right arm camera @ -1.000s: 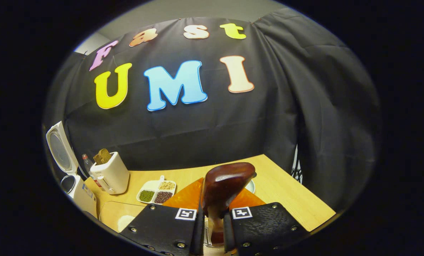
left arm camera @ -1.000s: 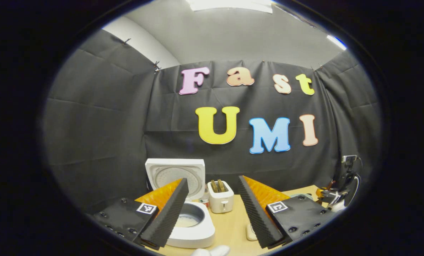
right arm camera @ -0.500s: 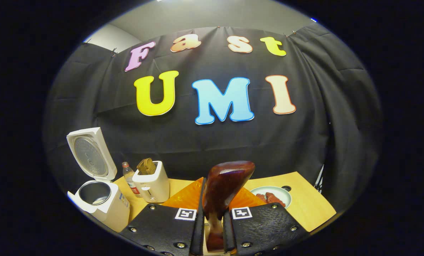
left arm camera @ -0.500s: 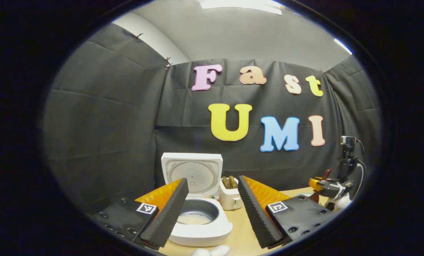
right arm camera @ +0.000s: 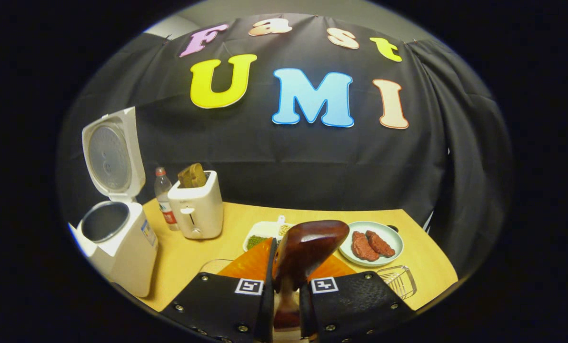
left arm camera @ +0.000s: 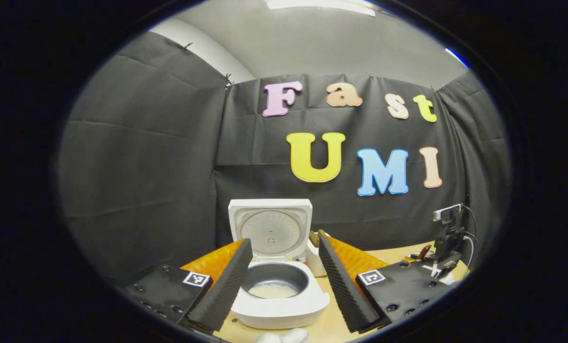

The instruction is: Close the left gripper, press the button to open the rice cooker; take a wooden spoon from the chopstick holder with the right hand, scoop a spoonful of rice and pour it into the rice cooker, then put the wooden spoon back into the chopstick holder.

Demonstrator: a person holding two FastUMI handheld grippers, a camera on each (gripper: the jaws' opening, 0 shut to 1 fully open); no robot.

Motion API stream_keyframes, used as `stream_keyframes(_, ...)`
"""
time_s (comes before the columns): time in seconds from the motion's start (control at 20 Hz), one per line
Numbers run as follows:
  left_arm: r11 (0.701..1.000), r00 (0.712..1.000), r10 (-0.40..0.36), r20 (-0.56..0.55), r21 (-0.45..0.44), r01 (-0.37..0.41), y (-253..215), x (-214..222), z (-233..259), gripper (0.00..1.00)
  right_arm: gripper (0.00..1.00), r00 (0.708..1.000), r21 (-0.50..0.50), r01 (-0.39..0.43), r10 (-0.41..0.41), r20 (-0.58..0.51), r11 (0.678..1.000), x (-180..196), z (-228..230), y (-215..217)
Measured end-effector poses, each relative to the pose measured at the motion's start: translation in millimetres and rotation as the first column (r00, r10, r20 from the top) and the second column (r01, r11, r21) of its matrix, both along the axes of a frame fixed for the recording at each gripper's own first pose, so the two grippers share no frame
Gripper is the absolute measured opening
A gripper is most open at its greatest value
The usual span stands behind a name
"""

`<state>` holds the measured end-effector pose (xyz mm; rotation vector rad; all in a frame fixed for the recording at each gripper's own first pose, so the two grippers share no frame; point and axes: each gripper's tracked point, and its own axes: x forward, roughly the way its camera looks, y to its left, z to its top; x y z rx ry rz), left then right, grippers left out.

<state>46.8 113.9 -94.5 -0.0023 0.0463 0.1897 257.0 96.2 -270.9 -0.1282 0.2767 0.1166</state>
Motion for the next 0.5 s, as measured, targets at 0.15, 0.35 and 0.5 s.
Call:
stream_keyframes(0.15, 1.000, 1.000, 0.006, -0.012, 0.004, -0.006, 4.1, 1.5, -5.8, 0.97, 0.22, 0.999, -0.142, 0.003, -0.009, -0.045, 0.990, 4.8, -28.5, -5.8)
stream_keyframes(0.35, 1.000, 1.000, 0.011, -0.018, 0.013, -0.011, 9.3, 3.4, -8.8, 0.97, 0.27, 0.998, -0.332, -0.041, 0.026, -0.050, 0.943, 4.6, -46.6, -0.8)
stream_keyframes(0.5, 1.000, 1.000, 0.017, -0.022, 0.009, -0.017, 12.3, 4.6, -12.2, 0.97, 0.22, 0.993, -0.402, -0.110, 0.085, -0.079, 0.909, 1.3, -58.7, 19.6)
